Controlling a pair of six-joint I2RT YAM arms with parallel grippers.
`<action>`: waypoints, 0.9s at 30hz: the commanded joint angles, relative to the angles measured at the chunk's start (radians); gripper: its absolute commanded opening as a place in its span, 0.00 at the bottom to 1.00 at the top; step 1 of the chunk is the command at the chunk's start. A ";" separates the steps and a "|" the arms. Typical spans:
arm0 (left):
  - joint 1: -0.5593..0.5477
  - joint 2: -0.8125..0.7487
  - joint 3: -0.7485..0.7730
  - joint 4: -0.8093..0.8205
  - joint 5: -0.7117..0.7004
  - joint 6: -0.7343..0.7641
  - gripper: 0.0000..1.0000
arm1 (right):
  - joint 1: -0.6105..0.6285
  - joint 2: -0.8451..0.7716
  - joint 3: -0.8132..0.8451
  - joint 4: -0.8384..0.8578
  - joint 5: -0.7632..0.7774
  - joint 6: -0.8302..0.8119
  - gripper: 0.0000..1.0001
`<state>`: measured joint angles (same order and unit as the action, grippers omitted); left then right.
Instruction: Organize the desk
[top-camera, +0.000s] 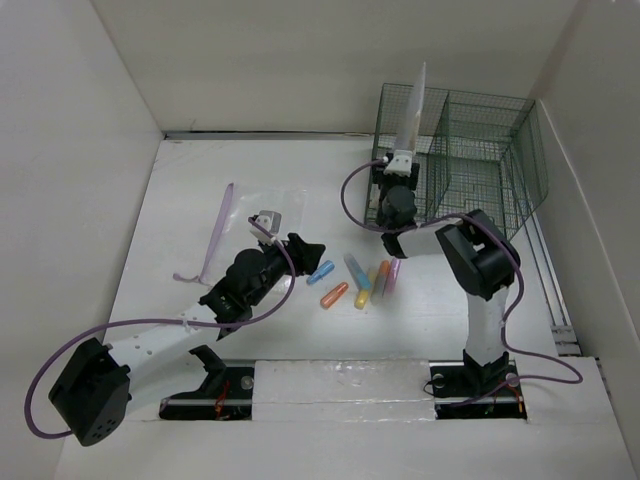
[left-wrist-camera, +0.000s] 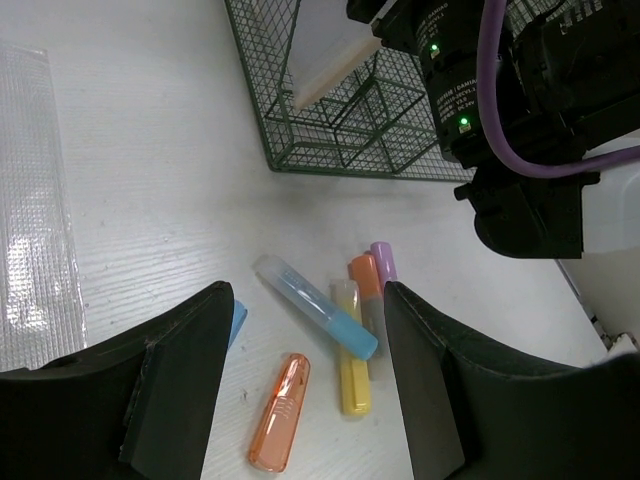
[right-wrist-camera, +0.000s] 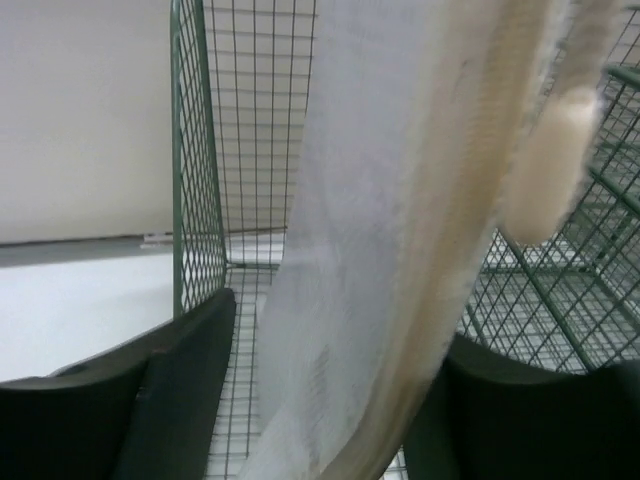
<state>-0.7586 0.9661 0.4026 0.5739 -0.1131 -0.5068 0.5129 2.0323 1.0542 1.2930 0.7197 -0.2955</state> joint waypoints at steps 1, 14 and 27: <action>-0.005 -0.009 -0.005 0.058 0.006 0.001 0.57 | 0.010 -0.090 -0.023 0.005 0.003 0.066 0.68; -0.005 -0.047 -0.002 0.049 0.027 -0.010 0.57 | 0.019 -0.392 0.098 -0.788 -0.011 0.367 1.00; -0.005 -0.060 -0.004 0.070 0.066 -0.001 0.57 | -0.123 -0.333 0.710 -1.685 -0.229 0.492 1.00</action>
<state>-0.7586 0.9203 0.4007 0.5873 -0.0769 -0.5125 0.4118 1.6566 1.6867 -0.1928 0.5518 0.1696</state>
